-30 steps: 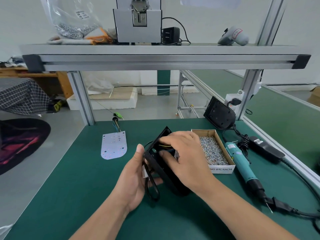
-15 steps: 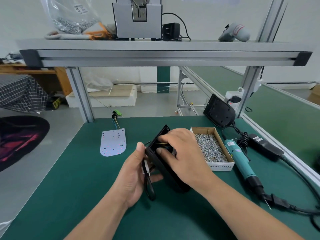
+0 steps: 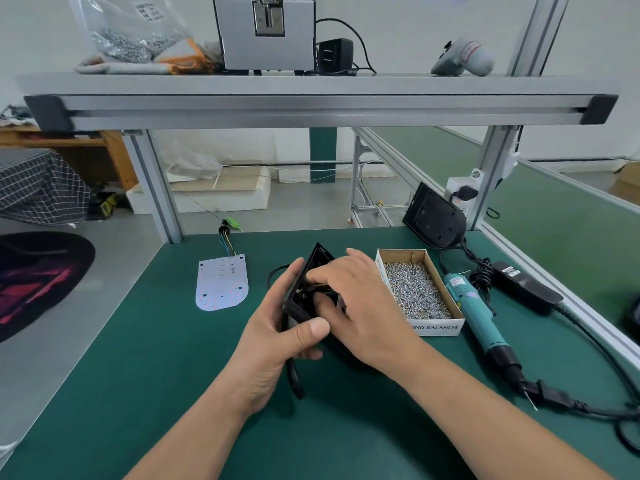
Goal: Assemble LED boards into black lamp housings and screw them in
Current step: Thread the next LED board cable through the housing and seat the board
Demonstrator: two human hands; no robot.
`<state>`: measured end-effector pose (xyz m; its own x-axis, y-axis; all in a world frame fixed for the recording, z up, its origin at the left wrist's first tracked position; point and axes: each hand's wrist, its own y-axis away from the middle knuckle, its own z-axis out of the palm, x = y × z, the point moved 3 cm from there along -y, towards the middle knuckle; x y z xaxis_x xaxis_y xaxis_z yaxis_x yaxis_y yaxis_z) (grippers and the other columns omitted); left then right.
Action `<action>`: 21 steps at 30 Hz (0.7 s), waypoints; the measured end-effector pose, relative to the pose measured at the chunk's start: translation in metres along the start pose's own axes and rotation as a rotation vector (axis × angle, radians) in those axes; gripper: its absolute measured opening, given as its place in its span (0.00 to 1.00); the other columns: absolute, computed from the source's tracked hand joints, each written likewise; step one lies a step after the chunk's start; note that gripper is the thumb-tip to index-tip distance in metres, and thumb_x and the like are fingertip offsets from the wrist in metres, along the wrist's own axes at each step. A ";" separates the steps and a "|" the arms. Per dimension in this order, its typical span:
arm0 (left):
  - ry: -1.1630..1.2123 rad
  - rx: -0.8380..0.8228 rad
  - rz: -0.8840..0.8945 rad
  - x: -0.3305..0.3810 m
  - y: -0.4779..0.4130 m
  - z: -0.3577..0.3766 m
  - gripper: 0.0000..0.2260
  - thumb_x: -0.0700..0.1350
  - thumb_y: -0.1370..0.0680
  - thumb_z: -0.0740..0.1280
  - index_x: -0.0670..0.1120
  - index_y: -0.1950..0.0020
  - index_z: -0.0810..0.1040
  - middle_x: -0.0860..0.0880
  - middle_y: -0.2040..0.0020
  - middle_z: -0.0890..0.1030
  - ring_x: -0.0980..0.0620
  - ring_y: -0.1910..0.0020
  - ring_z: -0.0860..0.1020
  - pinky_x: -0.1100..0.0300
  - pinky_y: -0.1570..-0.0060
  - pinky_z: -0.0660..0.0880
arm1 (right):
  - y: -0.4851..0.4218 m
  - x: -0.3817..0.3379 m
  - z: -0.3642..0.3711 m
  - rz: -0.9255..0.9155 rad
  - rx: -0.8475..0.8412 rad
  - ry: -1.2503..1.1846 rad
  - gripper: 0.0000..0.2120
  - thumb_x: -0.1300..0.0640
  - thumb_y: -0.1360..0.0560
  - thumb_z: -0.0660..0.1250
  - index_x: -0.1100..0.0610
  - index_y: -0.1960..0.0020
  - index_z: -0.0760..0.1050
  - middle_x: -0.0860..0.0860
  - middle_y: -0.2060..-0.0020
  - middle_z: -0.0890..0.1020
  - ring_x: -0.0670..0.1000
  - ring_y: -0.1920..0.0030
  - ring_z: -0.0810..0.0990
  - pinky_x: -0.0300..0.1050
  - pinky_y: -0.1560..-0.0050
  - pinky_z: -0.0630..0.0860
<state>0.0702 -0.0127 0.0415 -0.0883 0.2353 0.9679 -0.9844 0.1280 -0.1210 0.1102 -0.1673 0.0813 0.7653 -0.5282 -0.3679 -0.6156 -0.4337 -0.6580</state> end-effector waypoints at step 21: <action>-0.097 0.026 0.057 0.003 0.004 0.006 0.39 0.58 0.37 0.84 0.67 0.27 0.76 0.51 0.49 0.85 0.55 0.54 0.80 0.56 0.58 0.82 | -0.005 -0.012 -0.007 0.001 -0.041 0.046 0.08 0.62 0.22 0.69 0.61 0.59 0.76 0.53 0.63 0.75 0.57 0.56 0.72 0.54 0.47 0.72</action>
<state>0.0647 -0.0172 0.0449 -0.1572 0.1469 0.9766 -0.9808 0.0920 -0.1718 0.1027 -0.1646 0.0935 0.7557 -0.5615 -0.3370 -0.6242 -0.4621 -0.6300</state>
